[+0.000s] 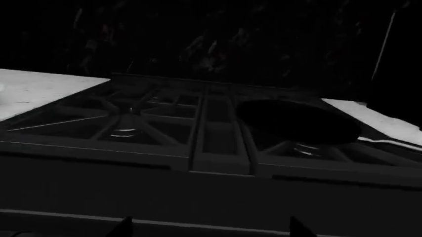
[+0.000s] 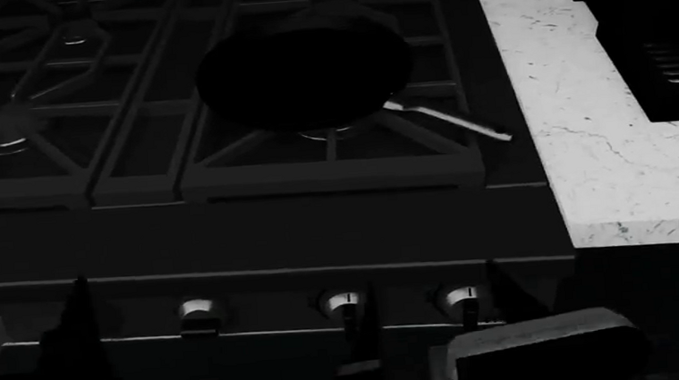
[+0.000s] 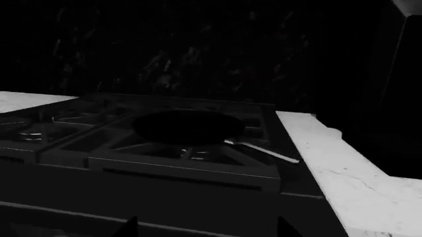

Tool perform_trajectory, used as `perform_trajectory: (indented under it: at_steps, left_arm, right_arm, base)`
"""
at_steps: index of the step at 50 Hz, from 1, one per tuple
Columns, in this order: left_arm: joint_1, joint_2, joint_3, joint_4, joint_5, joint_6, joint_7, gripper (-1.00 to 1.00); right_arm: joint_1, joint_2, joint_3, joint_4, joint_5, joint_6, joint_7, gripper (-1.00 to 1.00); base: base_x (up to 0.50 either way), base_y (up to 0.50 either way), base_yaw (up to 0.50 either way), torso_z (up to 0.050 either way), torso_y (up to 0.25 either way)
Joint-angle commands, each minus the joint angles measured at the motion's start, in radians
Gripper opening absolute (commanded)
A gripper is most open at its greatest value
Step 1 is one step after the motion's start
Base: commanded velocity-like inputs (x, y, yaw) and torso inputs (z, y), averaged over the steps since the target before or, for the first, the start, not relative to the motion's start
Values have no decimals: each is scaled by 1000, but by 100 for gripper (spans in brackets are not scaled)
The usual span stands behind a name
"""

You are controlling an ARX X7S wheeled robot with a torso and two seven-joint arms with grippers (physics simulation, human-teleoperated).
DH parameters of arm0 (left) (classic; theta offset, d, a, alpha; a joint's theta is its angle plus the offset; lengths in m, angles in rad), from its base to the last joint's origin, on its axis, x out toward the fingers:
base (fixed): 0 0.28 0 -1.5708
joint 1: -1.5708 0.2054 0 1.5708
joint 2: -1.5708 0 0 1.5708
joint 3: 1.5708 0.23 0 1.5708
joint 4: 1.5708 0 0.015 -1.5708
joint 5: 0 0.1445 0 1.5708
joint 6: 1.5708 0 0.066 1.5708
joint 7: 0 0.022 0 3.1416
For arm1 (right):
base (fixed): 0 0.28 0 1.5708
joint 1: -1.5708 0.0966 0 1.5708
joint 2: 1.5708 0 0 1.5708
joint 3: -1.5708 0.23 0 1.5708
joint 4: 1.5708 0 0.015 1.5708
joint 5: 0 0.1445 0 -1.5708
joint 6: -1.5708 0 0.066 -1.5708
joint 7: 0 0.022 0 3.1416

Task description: Pick the hot dog from the plate and place it in the pan.

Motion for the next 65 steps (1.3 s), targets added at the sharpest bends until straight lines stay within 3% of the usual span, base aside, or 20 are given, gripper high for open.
perform_trajectory:
  at_steps: [1, 2, 5, 6, 8, 10, 15, 20, 32, 65]
  left_arm:
    - [-351, 8, -148, 180, -179, -644, -63, 100]
    - [-404, 15, -197, 157, -259, -707, -61, 100]
    - [-498, -76, -244, 43, -652, -708, -398, 100]
    - [-542, -96, -263, -12, -802, -707, -482, 100]
    - [-590, -125, -262, -61, -925, -704, -579, 100]
    - [-627, -131, -285, -126, -1032, -700, -660, 100]
    - [-698, -172, -260, -211, -1042, -670, -697, 100]
    - [-764, -207, -228, -268, -1031, -662, -716, 100]
    - [-832, -271, -193, -321, -1040, -635, -729, 100]
    - [-809, -309, -143, -320, -1072, -570, -732, 100]
  right_arm:
    - [304, -45, 163, -283, 201, 642, -53, 100]
    - [377, -74, 218, -300, 239, 750, -69, 100]
    - [513, -74, 307, -280, 378, 884, 2, 100]
    - [554, -41, 349, -217, 528, 884, 132, 100]
    - [611, 19, 382, -137, 826, 883, 356, 100]
    - [653, 49, 395, -73, 996, 881, 497, 100]
    - [743, 70, 404, 31, 1268, 868, 726, 100]
    - [815, 85, 376, 114, 1332, 844, 803, 100]
    - [802, 106, 347, 130, 1265, 766, 741, 100]
    - [773, 140, 310, 122, 1279, 689, 718, 100]
  base:
    - [0, 0, 0, 0, 0]
    - [0, 0, 0, 0, 0]
    - [0, 0, 0, 0, 0]
    - [0, 0, 0, 0, 0]
    - [0, 0, 0, 0, 0]
    - [0, 0, 0, 0, 0]
    - [0, 0, 0, 0, 0]
    - [0, 0, 0, 0, 0]
    - [0, 24, 0, 0, 0]
    - [0, 496, 0, 0, 0]
